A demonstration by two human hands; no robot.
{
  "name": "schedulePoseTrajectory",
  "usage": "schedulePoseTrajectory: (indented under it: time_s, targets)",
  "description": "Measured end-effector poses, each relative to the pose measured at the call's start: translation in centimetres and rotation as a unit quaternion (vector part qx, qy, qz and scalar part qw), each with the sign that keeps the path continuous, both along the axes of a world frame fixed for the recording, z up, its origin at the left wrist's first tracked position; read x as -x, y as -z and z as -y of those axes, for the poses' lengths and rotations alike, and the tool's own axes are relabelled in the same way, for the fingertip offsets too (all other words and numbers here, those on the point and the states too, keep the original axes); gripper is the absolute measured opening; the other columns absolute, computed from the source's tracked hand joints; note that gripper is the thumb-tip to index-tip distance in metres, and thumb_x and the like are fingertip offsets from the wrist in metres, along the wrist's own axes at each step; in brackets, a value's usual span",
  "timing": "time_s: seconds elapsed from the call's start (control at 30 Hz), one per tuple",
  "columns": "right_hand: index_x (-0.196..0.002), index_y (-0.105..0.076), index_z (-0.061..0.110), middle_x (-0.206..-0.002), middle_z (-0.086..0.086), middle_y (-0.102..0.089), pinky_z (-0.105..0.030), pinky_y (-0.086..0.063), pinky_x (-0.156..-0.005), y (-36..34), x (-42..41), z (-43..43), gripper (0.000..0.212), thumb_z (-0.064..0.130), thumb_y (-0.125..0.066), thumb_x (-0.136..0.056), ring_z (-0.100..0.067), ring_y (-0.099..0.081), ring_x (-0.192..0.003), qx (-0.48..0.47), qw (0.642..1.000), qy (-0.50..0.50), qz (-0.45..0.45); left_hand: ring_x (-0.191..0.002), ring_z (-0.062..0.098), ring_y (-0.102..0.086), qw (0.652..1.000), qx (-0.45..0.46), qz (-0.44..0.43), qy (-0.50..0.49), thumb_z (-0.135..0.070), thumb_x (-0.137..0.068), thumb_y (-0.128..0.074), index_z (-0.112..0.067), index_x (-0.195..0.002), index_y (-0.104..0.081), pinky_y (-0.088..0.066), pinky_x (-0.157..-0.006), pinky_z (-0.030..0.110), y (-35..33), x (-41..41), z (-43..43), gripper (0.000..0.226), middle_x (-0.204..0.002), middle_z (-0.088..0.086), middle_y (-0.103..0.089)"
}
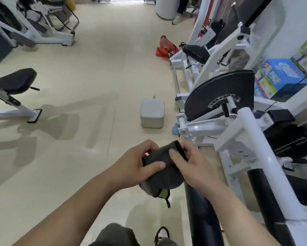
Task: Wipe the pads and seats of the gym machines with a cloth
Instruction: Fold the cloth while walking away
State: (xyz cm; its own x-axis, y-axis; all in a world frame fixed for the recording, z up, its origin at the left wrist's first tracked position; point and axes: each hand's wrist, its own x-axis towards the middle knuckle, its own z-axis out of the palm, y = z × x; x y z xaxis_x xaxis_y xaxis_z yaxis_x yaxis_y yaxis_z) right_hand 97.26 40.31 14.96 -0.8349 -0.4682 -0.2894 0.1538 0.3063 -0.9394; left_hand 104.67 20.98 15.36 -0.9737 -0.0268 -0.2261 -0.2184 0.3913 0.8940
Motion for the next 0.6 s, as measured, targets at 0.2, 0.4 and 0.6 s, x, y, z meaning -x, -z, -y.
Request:
schedulePoseTrajectory:
  time_s: [0.2, 0.4, 0.6]
  targets:
    - [-0.100, -0.060, 0.022, -0.097, -0.013, -0.068, -0.039, -0.052, -0.079, 0.3, 9.3, 9.7, 0.009, 0.031, -0.063, -0.103, -0.014, -0.064, -0.086, 0.033, 0.999, 0.033, 0.029, -0.095, 0.012, -0.073, 0.987, 0.033, 0.138, 0.077, -0.032, -0.071, -0.082, -0.030, -0.105, -0.069, -0.061, -0.087, 0.045, 4.0, 6.9, 10.6, 0.037, -0.099, -0.009, -0.076]
    - [-0.097, -0.059, 0.020, -0.081, 0.004, -0.064, -0.031, -0.047, -0.073, 1.7, 19.6, 19.0, 0.011, 0.026, -0.058, -0.106, -0.012, -0.059, -0.077, 0.066, 0.971, 0.228, 0.014, -0.070, 0.008, -0.057, 0.983, 0.007, 0.177, 0.051, -0.010, -0.075, -0.069, -0.023, -0.080, -0.061, -0.049, -0.065, 0.028, 7.8, 16.7, 22.9, 0.016, -0.074, -0.011, -0.060]
    - [-0.109, -0.054, 0.019, -0.097, 0.004, -0.060, -0.030, -0.042, -0.070, 2.6, 27.7, 24.4, 0.016, 0.035, -0.052, -0.108, -0.012, -0.056, -0.085, 0.010, 0.921, 0.389, -0.019, -0.064, 0.014, -0.042, 0.988, -0.031, 0.154, 0.009, -0.014, -0.079, -0.059, -0.013, -0.070, -0.050, -0.032, -0.061, 0.029, 5.2, 29.9, 32.0, 0.013, -0.067, -0.003, -0.044]
